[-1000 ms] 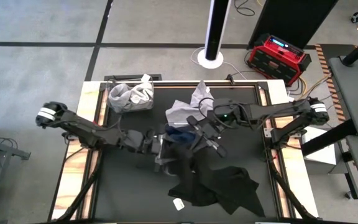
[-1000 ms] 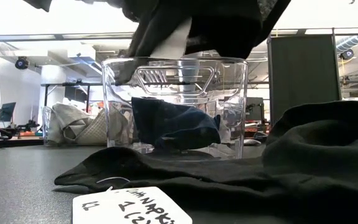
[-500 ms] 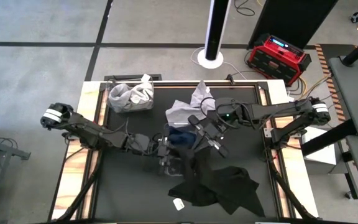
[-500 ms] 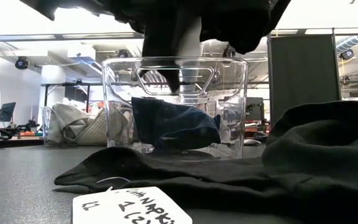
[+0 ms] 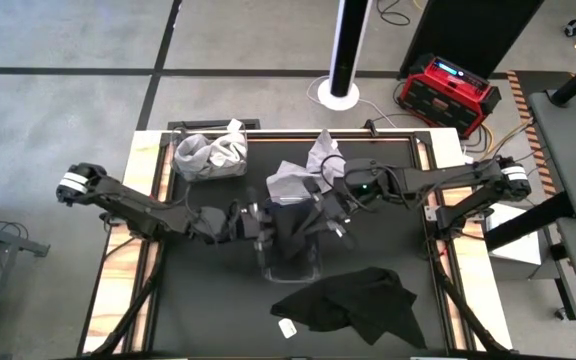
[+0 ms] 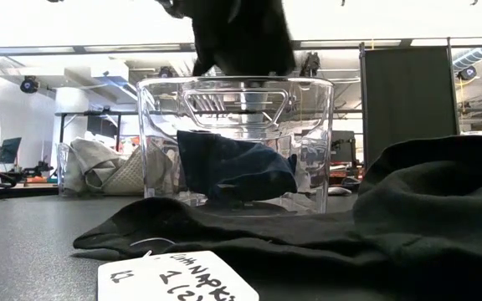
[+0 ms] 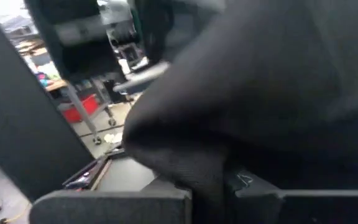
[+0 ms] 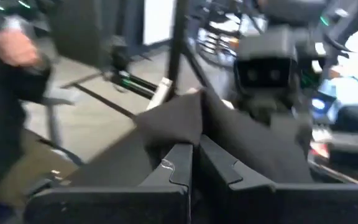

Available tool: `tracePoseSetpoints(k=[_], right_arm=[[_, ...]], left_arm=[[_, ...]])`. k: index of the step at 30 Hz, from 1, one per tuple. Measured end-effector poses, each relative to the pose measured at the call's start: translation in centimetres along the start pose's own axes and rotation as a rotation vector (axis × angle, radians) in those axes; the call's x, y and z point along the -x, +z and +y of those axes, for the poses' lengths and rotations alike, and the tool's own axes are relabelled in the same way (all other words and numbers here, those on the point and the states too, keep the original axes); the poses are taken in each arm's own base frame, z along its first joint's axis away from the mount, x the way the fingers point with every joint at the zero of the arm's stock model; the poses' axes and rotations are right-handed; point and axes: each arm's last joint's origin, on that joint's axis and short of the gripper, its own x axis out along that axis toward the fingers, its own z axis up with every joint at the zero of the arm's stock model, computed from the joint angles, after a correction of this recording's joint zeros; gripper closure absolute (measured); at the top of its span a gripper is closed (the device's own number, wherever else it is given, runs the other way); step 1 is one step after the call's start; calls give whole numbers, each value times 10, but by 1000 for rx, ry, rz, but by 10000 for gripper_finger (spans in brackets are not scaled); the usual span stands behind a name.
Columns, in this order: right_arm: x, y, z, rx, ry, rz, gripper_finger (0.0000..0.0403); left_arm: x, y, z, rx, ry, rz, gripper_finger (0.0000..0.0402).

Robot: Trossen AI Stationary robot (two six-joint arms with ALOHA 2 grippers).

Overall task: Sort towels by color in basket
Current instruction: Put the top black towel into the bottom transparent bin

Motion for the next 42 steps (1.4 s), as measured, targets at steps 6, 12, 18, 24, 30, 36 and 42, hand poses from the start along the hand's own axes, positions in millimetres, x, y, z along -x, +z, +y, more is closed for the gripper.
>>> tracePoseSetpoints(k=[6,12,18,24,30,36,42], right_arm=[[0,-6,0,13,-25,45,394],[-1,-9,0,-33,-47,56,389],[-1,-15,-3,-46,-198,107,351],[-2,-22,-2,-81,-199,127,284],[-1,-26,-2,-118,-237,148,221],[1,-27,-2,-173,-278,178,186],[4,-34,-3,-199,-389,269,176]], left_arm=[[10,10,12,42,185,12,401],[13,14,15,40,193,2,401],[14,14,15,51,206,5,401],[15,13,16,69,281,37,402],[21,15,16,52,390,74,402],[34,16,15,-12,532,160,402],[49,23,12,-16,546,167,402]])
